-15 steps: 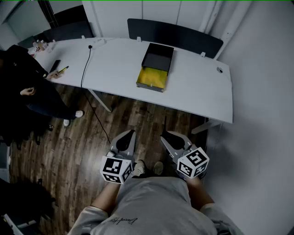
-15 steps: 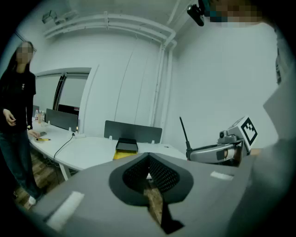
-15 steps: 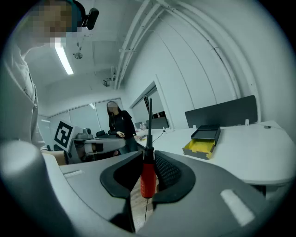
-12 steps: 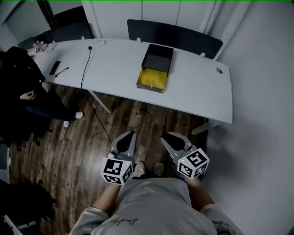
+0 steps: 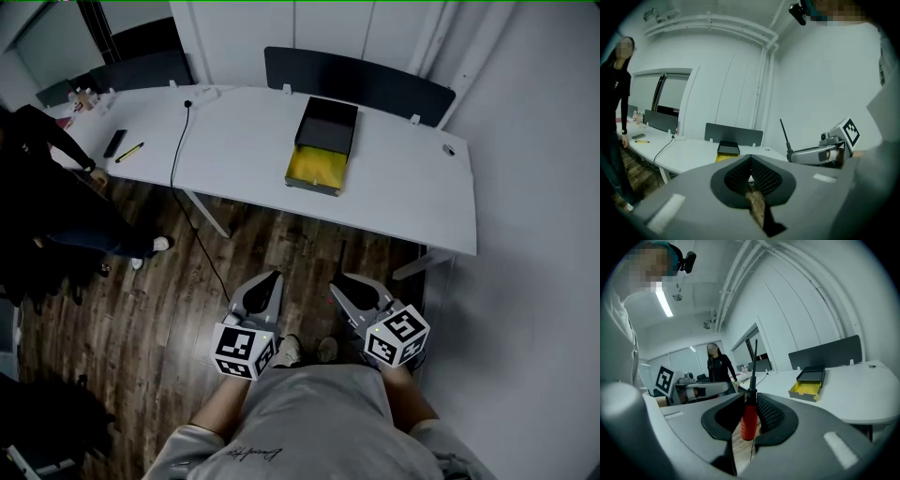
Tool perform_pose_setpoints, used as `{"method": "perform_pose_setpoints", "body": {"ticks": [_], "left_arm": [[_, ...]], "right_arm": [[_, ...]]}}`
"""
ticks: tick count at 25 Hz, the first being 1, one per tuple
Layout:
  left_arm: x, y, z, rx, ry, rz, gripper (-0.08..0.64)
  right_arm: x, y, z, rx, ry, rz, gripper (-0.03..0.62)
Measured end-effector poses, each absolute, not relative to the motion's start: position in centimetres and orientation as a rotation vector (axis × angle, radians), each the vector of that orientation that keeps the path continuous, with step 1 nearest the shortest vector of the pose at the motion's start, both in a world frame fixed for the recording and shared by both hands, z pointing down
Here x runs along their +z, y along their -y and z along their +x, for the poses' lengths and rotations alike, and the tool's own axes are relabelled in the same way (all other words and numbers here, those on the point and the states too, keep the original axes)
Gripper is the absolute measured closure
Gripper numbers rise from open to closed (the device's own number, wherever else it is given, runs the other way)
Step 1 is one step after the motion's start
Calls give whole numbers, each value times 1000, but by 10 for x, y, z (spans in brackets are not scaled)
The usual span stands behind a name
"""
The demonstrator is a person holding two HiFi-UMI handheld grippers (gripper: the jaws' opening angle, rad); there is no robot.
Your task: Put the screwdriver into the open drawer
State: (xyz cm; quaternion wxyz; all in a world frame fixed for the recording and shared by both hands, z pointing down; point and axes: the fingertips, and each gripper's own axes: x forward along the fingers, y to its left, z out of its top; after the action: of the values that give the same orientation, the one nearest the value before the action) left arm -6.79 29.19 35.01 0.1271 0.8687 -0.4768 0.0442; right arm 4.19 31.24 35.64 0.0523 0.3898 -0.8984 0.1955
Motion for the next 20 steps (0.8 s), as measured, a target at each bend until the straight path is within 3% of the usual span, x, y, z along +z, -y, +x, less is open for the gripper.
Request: {"method": "perform_pose_setpoints", "body": {"ticks": [20], "left_arm": [[347,-262,-89,90,1342,2565,561]], "right_arm": [[353,-283,15,537,2730,1205,494]]}}
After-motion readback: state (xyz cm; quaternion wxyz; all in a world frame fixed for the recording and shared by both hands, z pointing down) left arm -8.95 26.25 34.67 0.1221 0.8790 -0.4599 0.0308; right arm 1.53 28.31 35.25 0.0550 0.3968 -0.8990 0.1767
